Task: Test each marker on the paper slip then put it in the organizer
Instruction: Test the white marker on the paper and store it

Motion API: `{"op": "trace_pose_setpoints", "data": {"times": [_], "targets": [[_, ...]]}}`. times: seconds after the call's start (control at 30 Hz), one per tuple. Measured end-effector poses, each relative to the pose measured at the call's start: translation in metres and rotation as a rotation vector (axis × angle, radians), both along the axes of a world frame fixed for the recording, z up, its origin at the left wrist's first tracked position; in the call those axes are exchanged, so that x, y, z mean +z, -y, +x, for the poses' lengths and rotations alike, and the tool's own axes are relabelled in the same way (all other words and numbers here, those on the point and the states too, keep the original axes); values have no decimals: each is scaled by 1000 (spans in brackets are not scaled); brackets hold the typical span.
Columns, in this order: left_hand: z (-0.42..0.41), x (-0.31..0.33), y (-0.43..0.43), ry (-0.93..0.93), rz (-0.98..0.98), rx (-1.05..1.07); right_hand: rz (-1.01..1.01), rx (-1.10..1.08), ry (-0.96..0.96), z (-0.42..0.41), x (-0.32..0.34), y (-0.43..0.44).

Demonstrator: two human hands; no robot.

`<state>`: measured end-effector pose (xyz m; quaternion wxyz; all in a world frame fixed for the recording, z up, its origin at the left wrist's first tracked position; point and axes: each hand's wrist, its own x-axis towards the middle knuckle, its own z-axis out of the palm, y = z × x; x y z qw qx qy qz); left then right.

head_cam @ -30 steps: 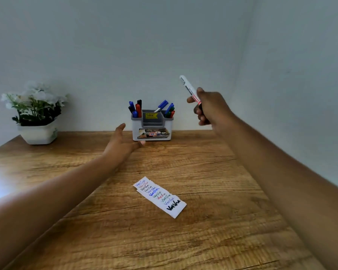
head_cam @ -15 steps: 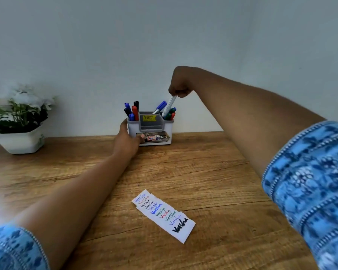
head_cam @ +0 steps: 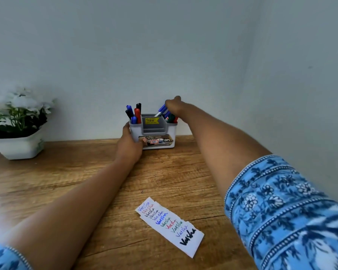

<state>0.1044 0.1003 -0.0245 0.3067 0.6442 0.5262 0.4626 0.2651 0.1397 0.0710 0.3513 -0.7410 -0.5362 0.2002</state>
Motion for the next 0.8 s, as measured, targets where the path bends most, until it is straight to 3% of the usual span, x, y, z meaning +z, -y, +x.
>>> {"op": "trace_pose_setpoints", "data": {"times": [0.07, 0.2, 0.3, 0.37, 0.47, 0.63, 0.7, 0.8], "targets": [[0, 1, 2, 11, -5, -10, 68, -15, -71, 6, 4, 4], [-2, 5, 10, 7, -21, -20, 224, -16, 137, 19, 17, 34], [-4, 7, 18, -9, -38, -26, 341, 142, 277, 9, 12, 93], [-5, 8, 25, -29, -50, -23, 269, 388, 331, -3, -3, 149], [-7, 10, 38, -93, -87, -8, -28, 702, 429, -12, -42, 217], [-17, 10, 72, -180, -201, 9, -76, 866, 436, -8, -82, 248], [-31, 6, 93, -288, -235, -12, -54, 814, 452, -7, -87, 247], [-58, -7, 125, -645, -163, -85, 19, 665, 513, -9, -94, 243]]}}
